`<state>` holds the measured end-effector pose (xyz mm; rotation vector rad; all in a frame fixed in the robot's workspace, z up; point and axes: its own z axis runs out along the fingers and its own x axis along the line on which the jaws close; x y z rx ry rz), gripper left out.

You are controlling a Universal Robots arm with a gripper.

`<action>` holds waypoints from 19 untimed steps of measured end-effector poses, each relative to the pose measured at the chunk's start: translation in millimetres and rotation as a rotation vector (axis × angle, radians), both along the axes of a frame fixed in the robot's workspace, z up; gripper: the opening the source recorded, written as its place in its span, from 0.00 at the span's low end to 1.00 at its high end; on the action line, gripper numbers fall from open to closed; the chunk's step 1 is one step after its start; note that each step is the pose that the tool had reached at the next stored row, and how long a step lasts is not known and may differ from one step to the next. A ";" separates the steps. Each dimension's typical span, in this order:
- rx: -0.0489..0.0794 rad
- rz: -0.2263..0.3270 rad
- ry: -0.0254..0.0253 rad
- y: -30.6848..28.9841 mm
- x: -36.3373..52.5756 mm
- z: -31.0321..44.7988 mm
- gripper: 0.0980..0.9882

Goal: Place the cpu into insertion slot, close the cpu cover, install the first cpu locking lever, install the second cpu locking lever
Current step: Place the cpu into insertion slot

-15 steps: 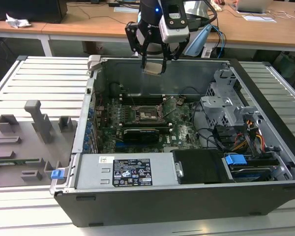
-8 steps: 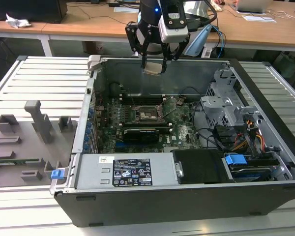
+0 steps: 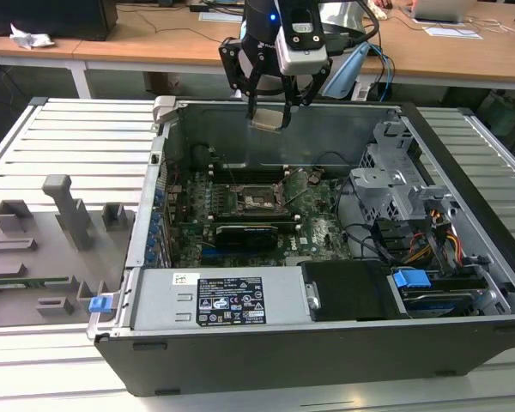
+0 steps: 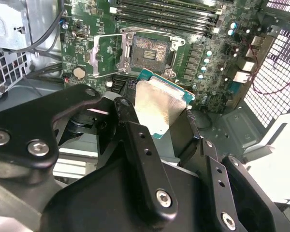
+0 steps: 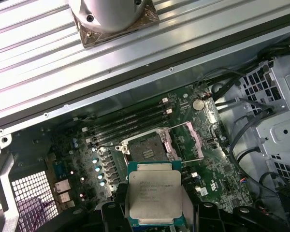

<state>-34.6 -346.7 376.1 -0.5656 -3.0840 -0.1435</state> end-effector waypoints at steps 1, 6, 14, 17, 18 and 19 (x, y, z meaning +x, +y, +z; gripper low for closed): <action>0.000 -0.002 0.0000 0.0 0.0 0.0 0.48; 0.000 -0.012 0.0000 0.0 0.0 0.0 0.48; 0.000 -0.034 0.0000 0.0 0.0 0.0 0.48; 0.000 -0.045 0.0001 0.0 -0.2 0.0 0.48; 0.000 -0.050 0.0001 0.0 -0.4 -0.1 0.48; 0.000 -0.054 0.0000 0.0 -0.4 -0.1 0.48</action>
